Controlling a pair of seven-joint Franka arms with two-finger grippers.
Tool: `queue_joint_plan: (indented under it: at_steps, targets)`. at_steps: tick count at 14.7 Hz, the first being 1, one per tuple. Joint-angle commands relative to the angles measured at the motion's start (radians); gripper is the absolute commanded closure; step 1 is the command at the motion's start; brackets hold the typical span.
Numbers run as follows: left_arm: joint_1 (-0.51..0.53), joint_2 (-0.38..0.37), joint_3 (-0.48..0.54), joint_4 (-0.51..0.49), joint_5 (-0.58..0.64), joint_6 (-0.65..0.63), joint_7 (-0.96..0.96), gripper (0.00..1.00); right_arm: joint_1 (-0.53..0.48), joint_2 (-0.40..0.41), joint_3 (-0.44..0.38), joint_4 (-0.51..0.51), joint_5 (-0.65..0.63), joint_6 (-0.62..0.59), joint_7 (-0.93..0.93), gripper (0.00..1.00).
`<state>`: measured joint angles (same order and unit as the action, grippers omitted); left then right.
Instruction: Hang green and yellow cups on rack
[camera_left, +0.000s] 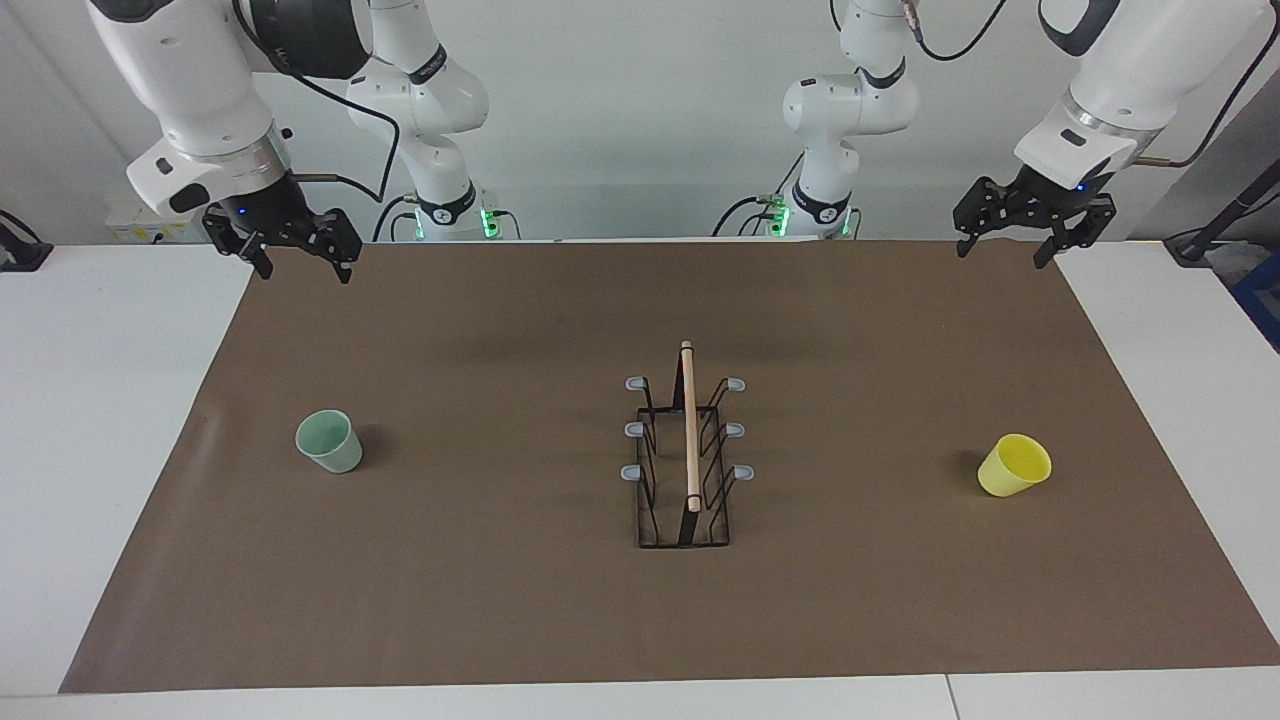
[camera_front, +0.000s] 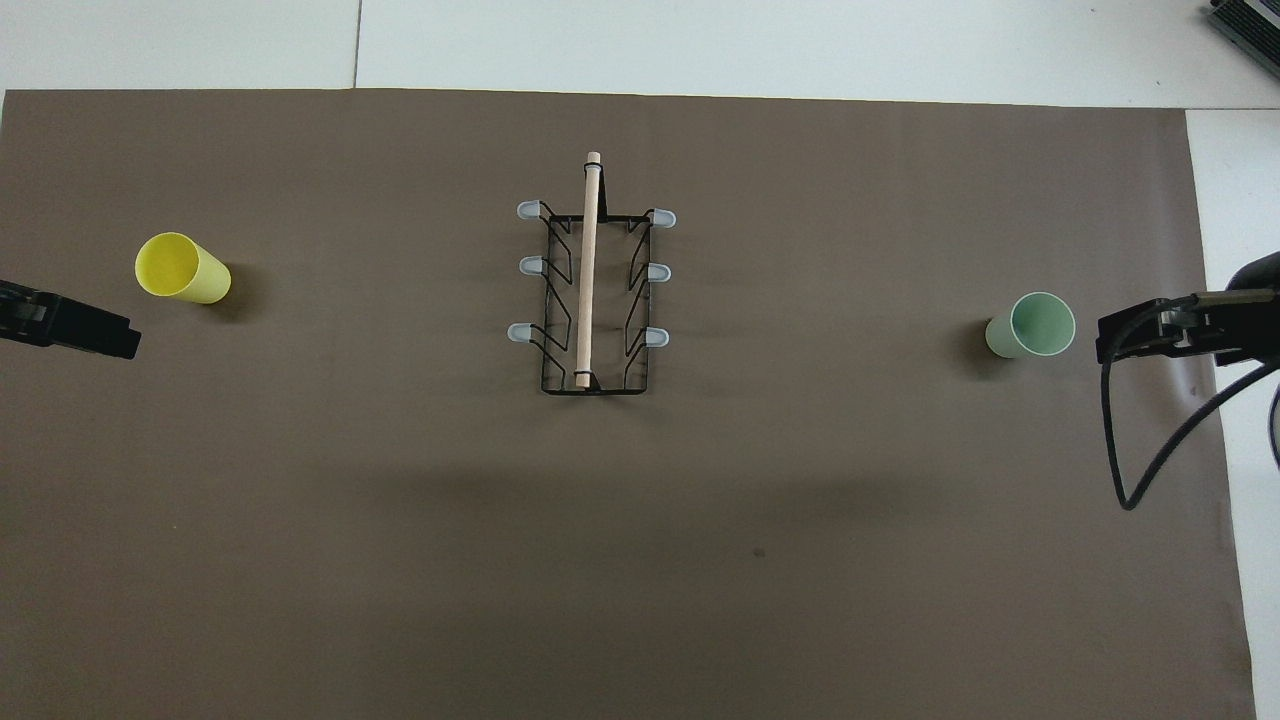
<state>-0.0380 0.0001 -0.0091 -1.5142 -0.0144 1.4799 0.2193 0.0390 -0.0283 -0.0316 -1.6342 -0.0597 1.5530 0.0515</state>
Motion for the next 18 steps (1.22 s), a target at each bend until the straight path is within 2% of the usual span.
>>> queue_joint_plan:
  at_steps: [1,3,5,9,13,17,18]
  targets:
    - [-0.005,-0.031,0.003,-0.034,0.013,-0.001,0.014,0.0,-0.004,-0.015,0.009,-0.026,0.017,0.035,0.008,0.0]
    - [-0.005,-0.029,0.003,-0.034,0.013,-0.001,0.014,0.0,-0.024,0.02,0.009,-0.024,0.015,0.024,-0.007,0.0]
    - [-0.005,-0.029,0.003,-0.034,0.013,-0.001,0.014,0.0,-0.027,0.097,0.007,0.011,0.008,0.041,-0.021,0.0]
    - [-0.005,-0.029,0.003,-0.034,0.013,-0.001,0.012,0.0,-0.041,0.347,0.007,0.204,0.014,0.042,-0.112,0.0]
    - [-0.005,-0.029,0.003,-0.034,0.013,-0.001,0.012,0.0,-0.056,0.476,0.01,0.224,0.003,0.137,-0.175,0.0]
    - [-0.005,-0.029,0.003,-0.034,0.013,-0.001,0.012,0.0,-0.031,0.677,0.018,0.407,-0.044,0.099,-0.336,0.0]
    - [-0.005,-0.029,0.004,-0.034,0.013,-0.001,0.012,0.0,-0.024,0.708,0.031,0.425,-0.063,0.099,-0.366,0.0]
